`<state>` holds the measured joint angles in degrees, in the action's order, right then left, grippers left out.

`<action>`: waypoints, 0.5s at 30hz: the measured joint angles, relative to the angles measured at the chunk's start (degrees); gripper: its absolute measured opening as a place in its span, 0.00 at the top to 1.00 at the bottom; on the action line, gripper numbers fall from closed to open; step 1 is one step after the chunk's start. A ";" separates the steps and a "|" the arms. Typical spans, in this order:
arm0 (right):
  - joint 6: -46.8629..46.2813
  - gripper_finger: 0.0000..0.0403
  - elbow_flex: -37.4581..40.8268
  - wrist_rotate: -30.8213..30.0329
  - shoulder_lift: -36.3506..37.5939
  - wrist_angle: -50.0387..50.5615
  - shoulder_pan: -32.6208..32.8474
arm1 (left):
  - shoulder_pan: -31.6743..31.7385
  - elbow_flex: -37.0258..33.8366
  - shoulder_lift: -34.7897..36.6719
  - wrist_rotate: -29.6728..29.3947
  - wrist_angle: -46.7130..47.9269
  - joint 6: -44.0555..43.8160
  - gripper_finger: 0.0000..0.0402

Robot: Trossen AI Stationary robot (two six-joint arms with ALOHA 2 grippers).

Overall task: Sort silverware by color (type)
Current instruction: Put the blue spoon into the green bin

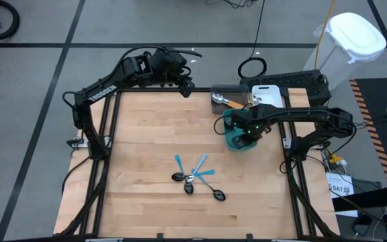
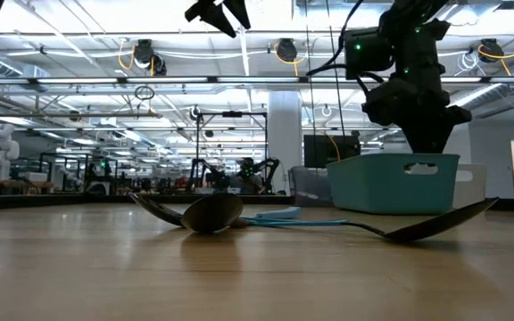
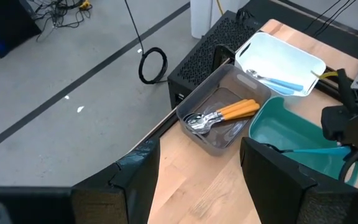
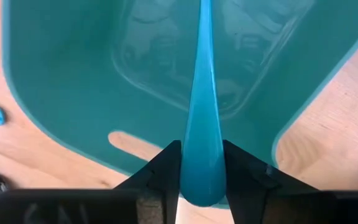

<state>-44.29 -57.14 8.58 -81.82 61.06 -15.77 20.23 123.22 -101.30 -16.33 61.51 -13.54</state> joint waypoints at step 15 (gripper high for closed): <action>-2.00 0.65 -0.71 -2.39 0.83 -0.15 0.00 | 0.00 0.00 0.00 0.00 0.23 -0.31 0.45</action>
<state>-46.30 -57.86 6.20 -80.99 60.90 -15.77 20.23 123.22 -101.30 -16.33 61.74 -13.85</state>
